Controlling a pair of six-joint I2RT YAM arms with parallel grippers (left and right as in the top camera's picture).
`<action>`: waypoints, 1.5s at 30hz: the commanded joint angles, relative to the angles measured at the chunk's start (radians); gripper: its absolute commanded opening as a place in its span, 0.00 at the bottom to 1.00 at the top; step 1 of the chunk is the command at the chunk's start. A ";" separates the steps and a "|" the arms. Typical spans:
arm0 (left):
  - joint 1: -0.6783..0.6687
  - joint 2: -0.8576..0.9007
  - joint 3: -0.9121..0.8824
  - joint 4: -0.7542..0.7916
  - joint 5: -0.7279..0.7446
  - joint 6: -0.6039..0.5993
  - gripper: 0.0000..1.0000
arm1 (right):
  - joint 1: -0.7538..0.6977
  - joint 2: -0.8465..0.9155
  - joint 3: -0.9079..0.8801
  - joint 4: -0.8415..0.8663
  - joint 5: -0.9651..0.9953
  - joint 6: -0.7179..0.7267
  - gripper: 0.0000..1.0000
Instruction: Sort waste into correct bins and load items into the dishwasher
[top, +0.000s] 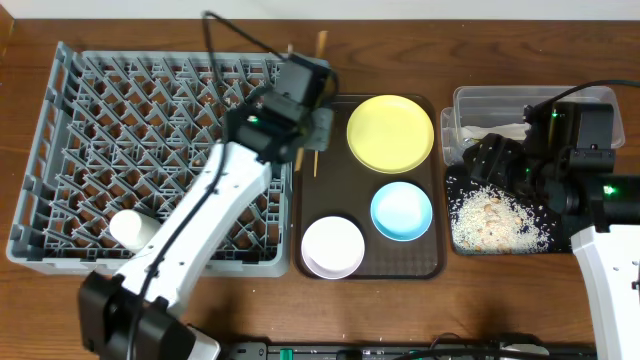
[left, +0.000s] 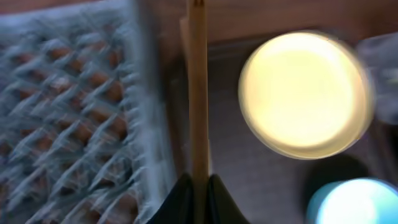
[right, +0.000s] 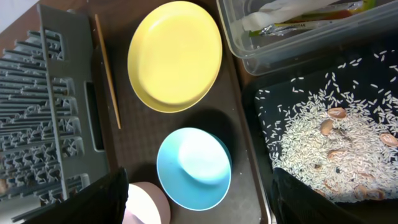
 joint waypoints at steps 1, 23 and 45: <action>0.055 0.047 -0.030 -0.046 -0.090 -0.020 0.08 | -0.006 0.003 0.005 -0.006 -0.007 -0.008 0.71; 0.159 0.198 -0.109 -0.022 0.087 0.058 0.27 | -0.006 0.003 0.005 -0.018 -0.008 -0.007 0.72; -0.022 0.144 0.006 0.097 0.054 0.064 0.37 | -0.006 0.003 0.005 -0.017 -0.007 -0.008 0.74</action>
